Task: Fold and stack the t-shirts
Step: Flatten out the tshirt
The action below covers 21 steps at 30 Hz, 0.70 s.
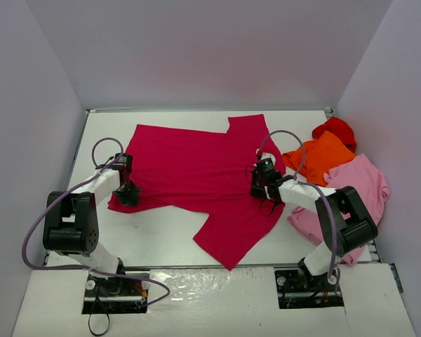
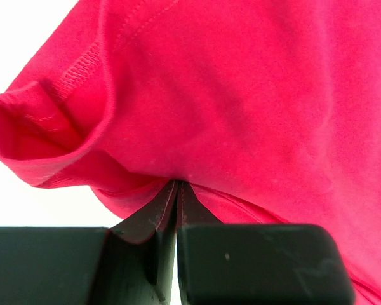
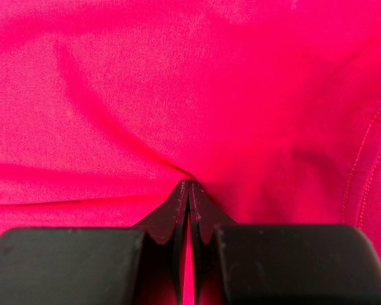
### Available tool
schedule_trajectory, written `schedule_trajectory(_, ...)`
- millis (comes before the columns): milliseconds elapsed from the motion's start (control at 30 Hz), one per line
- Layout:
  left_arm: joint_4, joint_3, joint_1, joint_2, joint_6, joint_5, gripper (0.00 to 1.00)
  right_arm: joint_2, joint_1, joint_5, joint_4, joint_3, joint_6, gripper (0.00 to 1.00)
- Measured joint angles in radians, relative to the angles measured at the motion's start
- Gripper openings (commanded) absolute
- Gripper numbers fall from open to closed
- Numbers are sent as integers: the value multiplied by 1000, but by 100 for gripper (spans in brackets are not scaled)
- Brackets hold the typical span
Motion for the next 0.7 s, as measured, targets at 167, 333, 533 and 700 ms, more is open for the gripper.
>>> schedule_trajectory(167,-4,0,4,-1,11,-9,0,3,0,-1,-3,4,-3,0)
schedule_trajectory(333,6,-45,4,-66,15,-45,0,-16,-3,-17,-2,-8,-14,37)
schedule_trajectory(533,15,-114,6,-253,14,-100,0,-91,0,-68,-1,-38,-28,53)
schedule_trajectory(700,17,-113,7,-295,15,-156,0,-120,35,-85,8,-38,-29,53)
